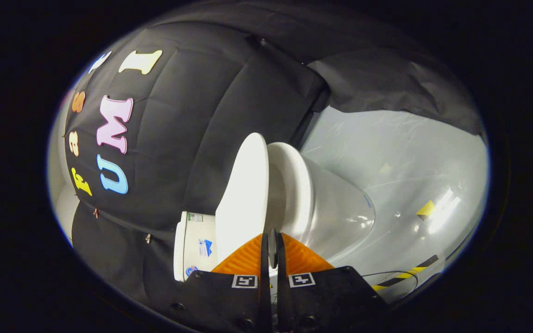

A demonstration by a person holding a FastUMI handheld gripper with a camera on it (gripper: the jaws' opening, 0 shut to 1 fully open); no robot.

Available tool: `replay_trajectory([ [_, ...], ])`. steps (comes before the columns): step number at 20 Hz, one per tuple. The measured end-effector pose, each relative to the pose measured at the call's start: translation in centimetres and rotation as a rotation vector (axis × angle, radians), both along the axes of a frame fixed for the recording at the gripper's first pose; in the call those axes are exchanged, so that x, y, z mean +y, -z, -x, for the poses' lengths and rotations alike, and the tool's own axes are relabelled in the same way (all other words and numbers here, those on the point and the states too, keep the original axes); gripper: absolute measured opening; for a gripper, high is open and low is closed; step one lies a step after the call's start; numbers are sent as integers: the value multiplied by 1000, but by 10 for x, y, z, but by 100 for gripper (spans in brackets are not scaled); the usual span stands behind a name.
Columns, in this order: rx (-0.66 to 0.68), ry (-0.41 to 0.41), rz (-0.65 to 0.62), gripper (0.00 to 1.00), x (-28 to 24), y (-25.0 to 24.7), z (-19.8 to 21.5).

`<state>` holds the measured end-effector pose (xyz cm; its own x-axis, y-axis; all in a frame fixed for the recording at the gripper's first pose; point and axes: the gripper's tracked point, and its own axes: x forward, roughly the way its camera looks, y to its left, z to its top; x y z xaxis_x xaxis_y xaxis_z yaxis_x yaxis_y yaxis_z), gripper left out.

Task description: Open the toilet lid.

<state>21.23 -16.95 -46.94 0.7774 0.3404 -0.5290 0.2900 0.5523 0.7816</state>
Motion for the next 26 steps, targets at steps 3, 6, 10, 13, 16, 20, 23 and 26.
replay_trajectory([
  [3,-15,-15,50,10,13,-27,0],
  [6,-9,-6,86,10,22,-53,-3],
  [10,-41,-35,133,10,49,-94,-1],
  [13,-74,-54,172,10,75,-131,-2],
  [16,-82,-64,272,10,101,-158,-4],
  [20,-101,-97,394,10,136,-192,-4],
  [23,-112,-97,434,10,161,-211,-4],
  [26,-120,-80,482,10,179,-222,-3],
])
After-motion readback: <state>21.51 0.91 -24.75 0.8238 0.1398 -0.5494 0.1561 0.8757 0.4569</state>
